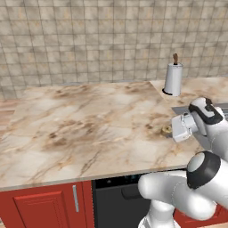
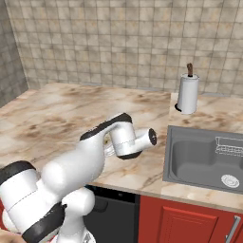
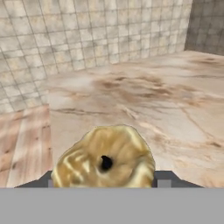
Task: Pick the candle and candle from the dining table and place them in the open cabinet. Close the cabinet after placing the objects.
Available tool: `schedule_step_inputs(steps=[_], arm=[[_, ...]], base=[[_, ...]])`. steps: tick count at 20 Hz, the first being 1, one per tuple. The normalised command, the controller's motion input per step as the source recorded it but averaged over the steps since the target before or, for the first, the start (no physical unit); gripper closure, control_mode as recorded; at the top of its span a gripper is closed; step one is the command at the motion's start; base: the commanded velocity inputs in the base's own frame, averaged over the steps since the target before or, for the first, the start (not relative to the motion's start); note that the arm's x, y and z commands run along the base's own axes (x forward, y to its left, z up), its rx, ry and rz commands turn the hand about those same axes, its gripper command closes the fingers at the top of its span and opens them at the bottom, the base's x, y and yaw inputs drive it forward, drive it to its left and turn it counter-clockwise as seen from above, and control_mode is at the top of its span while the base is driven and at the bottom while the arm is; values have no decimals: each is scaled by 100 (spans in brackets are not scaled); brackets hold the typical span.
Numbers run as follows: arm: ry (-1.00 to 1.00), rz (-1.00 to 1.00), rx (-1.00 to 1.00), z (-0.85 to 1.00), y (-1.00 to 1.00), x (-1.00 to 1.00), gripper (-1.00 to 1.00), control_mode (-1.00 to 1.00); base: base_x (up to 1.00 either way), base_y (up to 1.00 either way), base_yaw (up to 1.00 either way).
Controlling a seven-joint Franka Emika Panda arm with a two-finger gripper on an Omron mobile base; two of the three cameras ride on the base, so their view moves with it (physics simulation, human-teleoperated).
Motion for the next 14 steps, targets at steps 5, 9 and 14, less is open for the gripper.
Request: schedule_step_inputs(steps=[5,9,14], arm=[[-7,-1,0,31,-3,-36,100,-100],[-4,0,0,32,-2,-36,100,-100],[0,0,0,32,-2,-35,100,-100]], base=[[0,0,0],[0,0,0],[0,0,0]])
